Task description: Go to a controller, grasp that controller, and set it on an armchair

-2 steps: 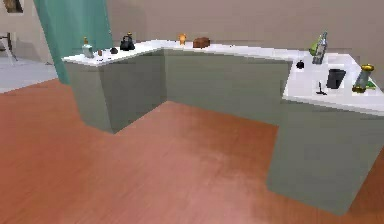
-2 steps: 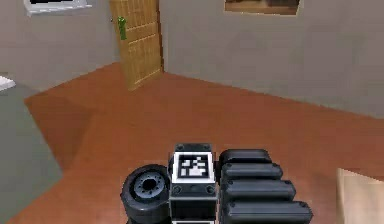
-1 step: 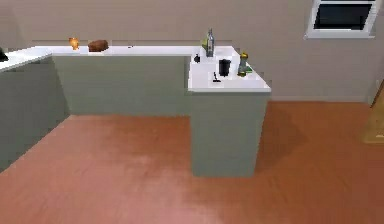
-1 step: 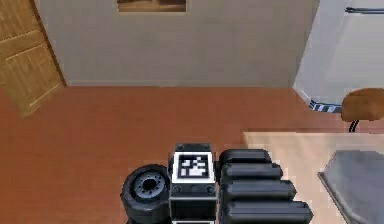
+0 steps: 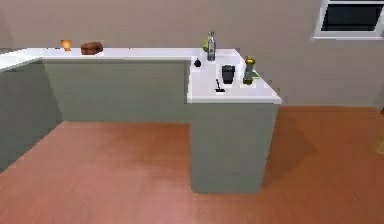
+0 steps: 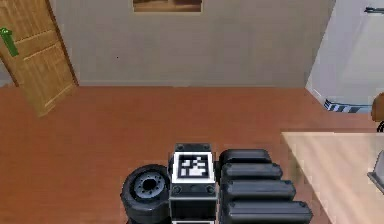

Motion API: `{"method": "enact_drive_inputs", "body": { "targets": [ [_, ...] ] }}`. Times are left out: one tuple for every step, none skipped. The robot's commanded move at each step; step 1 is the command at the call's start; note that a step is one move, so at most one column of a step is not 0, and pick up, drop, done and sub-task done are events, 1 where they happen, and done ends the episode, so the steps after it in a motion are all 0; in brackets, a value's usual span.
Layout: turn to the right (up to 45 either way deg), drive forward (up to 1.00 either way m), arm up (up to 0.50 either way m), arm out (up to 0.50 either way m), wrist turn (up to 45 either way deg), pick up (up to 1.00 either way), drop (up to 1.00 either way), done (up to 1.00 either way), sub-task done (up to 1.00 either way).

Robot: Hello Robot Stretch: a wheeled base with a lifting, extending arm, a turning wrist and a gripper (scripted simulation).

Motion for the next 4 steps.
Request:
{"method": "enact_drive_inputs", "body": {
  "targets": [
    [-45.0, 0.00, 0.00, 0.00, 0.0, 0.00, 0.00, 0.00, 0.00],
    [-36.0, 0.00, 0.00, 0.00, 0.0, 0.00, 0.00, 0.00, 0.00],
    [0.0, 0.25, 0.00, 0.00, 0.0, 0.00, 0.00, 0.00, 0.00],
    [-39.0, 0.00, 0.00, 0.00, 0.0, 0.00, 0.00, 0.00, 0.00]
  ]
}}
